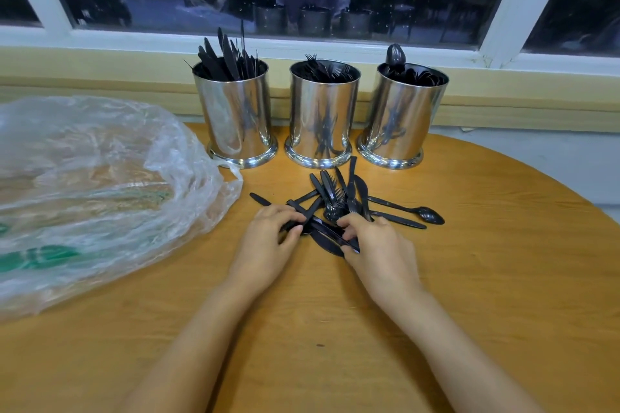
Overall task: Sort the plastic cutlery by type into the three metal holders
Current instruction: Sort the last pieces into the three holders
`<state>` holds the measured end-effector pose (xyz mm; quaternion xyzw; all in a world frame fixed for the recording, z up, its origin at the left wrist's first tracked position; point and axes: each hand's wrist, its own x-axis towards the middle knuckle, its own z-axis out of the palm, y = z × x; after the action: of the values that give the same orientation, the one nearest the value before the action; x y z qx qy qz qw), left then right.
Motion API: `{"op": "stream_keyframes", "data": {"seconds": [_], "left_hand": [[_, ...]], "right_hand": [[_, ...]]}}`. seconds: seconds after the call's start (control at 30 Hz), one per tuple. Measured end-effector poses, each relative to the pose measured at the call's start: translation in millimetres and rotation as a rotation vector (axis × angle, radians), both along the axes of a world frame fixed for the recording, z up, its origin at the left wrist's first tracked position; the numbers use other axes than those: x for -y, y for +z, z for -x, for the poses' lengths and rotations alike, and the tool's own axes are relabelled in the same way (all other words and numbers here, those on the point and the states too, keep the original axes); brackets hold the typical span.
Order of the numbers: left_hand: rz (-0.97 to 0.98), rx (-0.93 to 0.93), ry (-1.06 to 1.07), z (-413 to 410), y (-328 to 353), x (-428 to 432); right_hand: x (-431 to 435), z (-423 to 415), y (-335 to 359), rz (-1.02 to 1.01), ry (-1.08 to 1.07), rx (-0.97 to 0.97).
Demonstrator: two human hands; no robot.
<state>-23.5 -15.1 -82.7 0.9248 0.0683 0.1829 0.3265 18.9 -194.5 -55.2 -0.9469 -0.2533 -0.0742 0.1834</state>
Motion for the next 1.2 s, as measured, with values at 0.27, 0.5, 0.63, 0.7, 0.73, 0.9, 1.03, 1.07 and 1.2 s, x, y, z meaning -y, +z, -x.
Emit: {"op": "stream_keyframes", "data": {"seconds": [0.27,0.5,0.63,0.7,0.73,0.9,1.03,1.07,1.2], "left_hand": [[-0.043,-0.013,0.123,-1,-3,-9],[-0.031,0.005,0.109,-2,-5,-10],[-0.016,0.010,0.103,-1,-4,-9],[-0.006,0.006,0.102,-1,-3,-8],[0.000,0.004,0.100,0,-3,-8],[-0.008,-0.005,0.041,1,2,-5],[-0.012,-0.011,-0.008,2,4,-2],[-0.012,-0.005,-0.009,2,4,-2],[-0.012,0.020,0.022,1,2,-2]], "right_hand": [[17,-13,1,-0.012,-0.001,-0.082],[14,-13,4,0.128,0.178,-0.049],[9,-12,3,0.147,0.175,0.084],[8,-12,2,0.139,0.159,0.093],[9,-12,2,0.118,0.144,0.073],[11,-10,-1,0.069,0.147,-0.029],[7,-9,-2,0.036,0.128,-0.053],[6,-9,-2,0.005,0.116,-0.068],[7,-10,-2,-0.118,0.075,-0.123]]}}
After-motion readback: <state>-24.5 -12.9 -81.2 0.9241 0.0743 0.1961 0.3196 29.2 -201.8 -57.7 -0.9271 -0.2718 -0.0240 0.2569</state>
